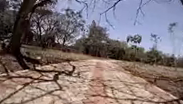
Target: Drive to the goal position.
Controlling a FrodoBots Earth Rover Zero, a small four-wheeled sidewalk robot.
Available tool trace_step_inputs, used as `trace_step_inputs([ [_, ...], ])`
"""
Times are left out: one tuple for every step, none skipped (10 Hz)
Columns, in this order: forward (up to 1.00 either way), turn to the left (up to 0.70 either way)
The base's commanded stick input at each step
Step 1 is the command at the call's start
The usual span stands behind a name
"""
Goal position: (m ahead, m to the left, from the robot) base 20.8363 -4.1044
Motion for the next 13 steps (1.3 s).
trace_step_inputs([
  [1.00, 0.00],
  [1.00, 0.00],
  [1.00, 0.00],
  [1.00, 0.00],
  [1.00, 0.00],
  [1.00, 0.00],
  [1.00, 0.00],
  [1.00, 0.00],
  [1.00, 0.00],
  [1.00, 0.00],
  [1.00, 0.00],
  [1.00, 0.00],
  [1.00, 0.00],
])
